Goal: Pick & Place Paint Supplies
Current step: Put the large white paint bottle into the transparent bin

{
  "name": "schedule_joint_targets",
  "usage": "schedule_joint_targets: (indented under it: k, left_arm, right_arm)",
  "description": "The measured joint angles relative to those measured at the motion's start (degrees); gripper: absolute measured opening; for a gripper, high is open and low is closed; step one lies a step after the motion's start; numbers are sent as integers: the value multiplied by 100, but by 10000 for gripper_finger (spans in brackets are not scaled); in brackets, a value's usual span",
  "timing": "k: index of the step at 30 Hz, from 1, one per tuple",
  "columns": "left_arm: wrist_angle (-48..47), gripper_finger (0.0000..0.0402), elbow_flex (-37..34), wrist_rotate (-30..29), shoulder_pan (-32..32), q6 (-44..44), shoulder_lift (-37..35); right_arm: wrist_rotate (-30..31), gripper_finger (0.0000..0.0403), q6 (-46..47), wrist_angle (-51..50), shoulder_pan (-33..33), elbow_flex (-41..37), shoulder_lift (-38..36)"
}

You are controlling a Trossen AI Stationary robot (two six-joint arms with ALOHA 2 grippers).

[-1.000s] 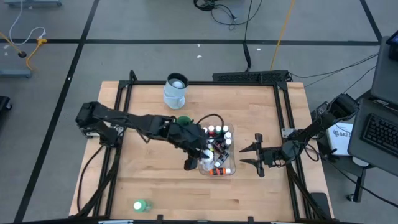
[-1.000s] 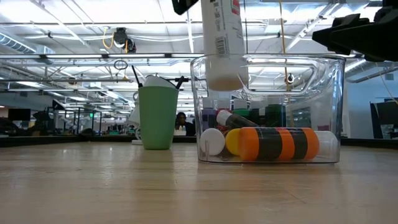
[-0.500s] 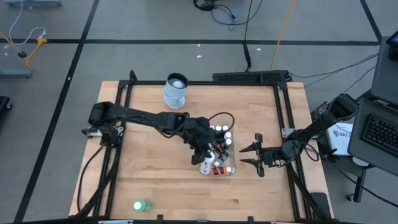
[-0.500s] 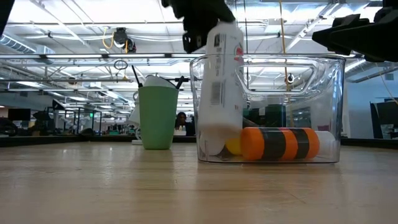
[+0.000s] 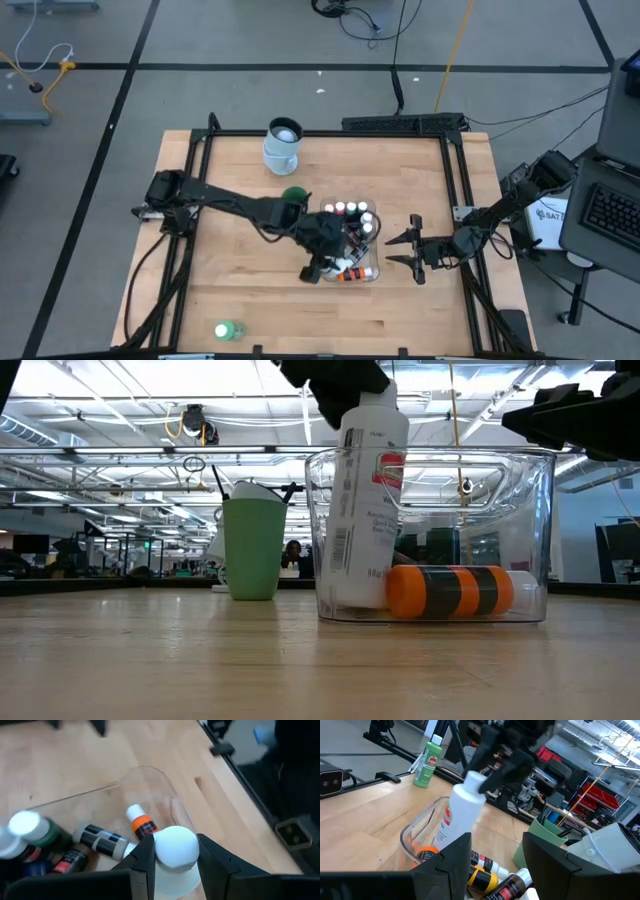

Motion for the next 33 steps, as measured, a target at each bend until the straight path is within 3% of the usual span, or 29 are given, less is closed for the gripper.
schedule_joint_targets:
  k: [7,24,26,33]
  left_arm:
    - [-118,98,-8,-604,-304,26,0]
    - [-903,98,-4,-550,-65,-491,-4]
    - [-904,116,-9,-582,-113,-493,1]
    - [-827,260,-26,-535,-165,-449,-52]
  right_arm:
    - [0,169,0,2,-1,-2,0]
    - [0,169,2,1,-2,-1,0]
    - [0,169,2,1,-1,0,0]
    - [-2,169,2,1,-2,0,0]
